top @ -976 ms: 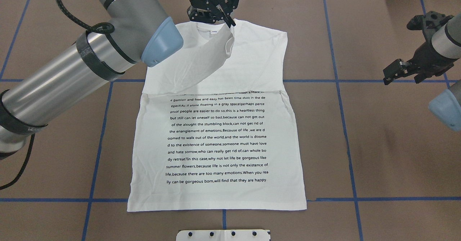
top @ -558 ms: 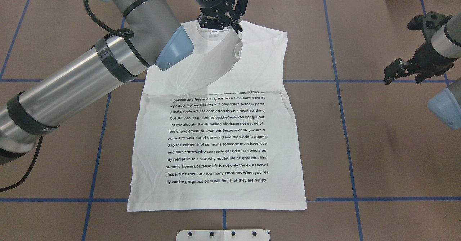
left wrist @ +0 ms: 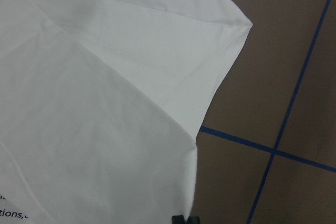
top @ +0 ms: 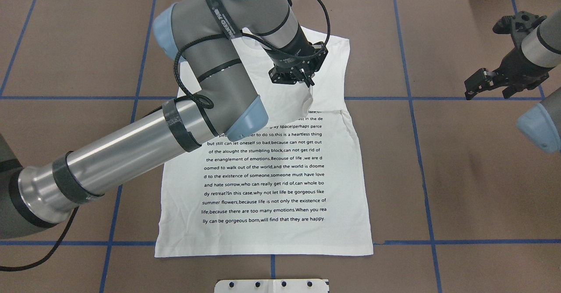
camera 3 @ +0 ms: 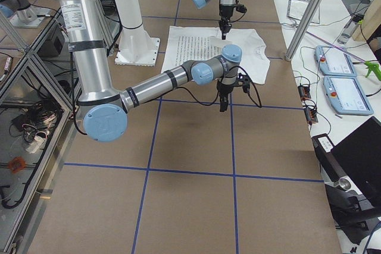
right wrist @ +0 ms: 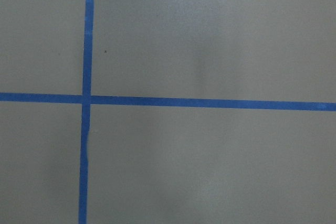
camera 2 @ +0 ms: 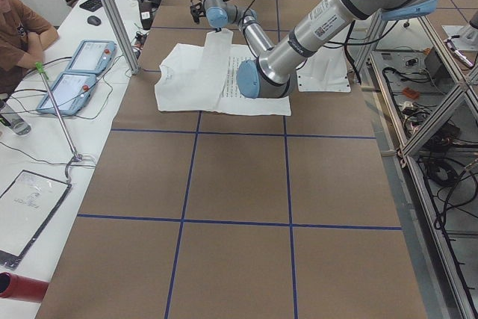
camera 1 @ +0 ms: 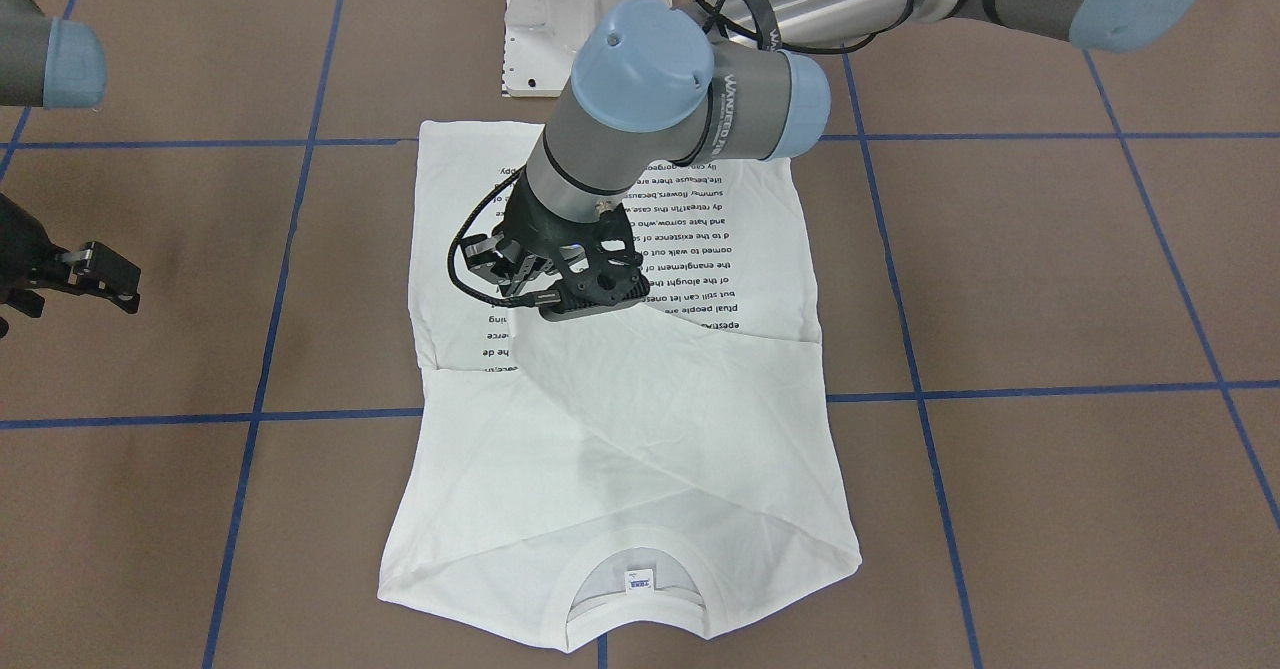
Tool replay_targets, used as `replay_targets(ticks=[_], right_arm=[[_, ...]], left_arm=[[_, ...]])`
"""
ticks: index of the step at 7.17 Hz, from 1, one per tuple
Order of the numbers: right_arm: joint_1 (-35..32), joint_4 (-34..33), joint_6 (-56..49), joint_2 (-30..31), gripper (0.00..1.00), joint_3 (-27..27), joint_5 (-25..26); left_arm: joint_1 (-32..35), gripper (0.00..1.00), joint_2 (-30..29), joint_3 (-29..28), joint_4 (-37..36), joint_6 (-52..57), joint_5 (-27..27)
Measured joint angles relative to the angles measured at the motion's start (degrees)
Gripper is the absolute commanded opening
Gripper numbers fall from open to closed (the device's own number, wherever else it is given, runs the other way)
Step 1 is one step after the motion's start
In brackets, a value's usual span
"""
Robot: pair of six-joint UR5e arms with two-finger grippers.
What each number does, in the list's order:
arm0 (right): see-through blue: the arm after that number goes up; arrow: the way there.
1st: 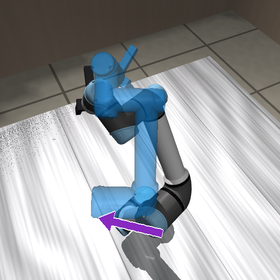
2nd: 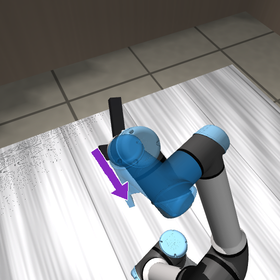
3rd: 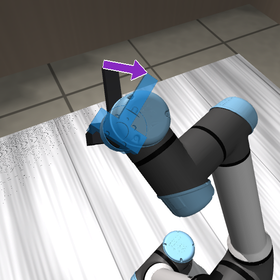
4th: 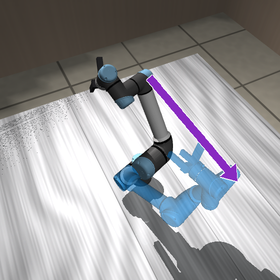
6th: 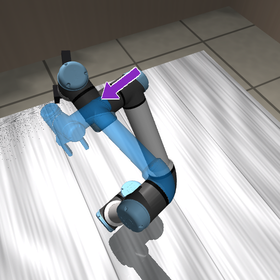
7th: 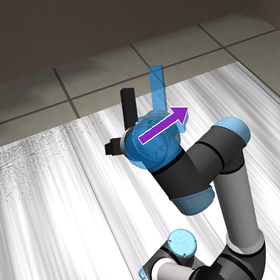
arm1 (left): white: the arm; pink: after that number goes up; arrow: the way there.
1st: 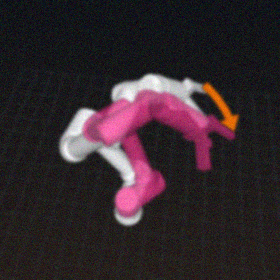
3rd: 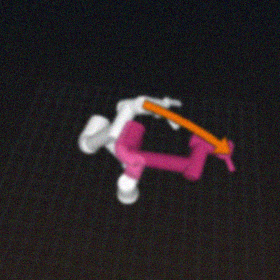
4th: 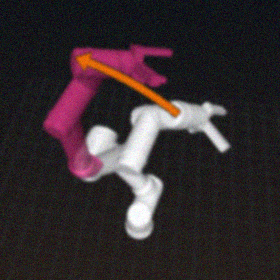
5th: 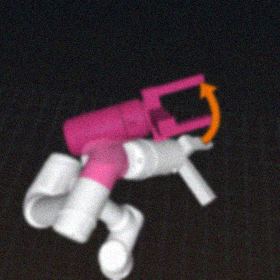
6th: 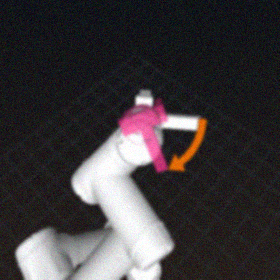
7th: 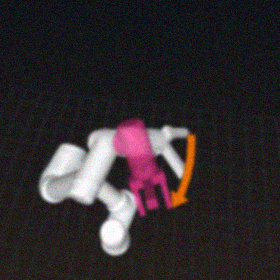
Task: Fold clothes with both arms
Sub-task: 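Lay the sleeve across the shirt body with the left gripper and release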
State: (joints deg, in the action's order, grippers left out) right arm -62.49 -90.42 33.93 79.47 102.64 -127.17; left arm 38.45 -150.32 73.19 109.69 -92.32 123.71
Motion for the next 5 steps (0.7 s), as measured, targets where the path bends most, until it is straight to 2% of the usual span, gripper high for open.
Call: replay_targets(ticks=[2,3,4,5], right_arm=[[0.0,1.1,0.0,-0.4,1.0,-1.7,-0.1],[0.1,1.8,0.0,-0.6,1.0,-2.3,-0.1],[0.1,2.2,0.1,-0.7,1.0,-2.6,-0.1],[0.1,2.3,0.1,-0.8,1.0,-2.7,-0.1]], left_arm=[[-2.7,0.0,0.0,-4.3,4.7,-1.0,-3.2],[-3.4,0.05,-0.2,-6.2,7.1,-1.3,-3.9],[-3.9,0.97,-0.3,-7.1,8.8,-1.5,-4.6],[-4.3,0.99,-0.3,-7.8,11.5,-1.6,-5.1]])
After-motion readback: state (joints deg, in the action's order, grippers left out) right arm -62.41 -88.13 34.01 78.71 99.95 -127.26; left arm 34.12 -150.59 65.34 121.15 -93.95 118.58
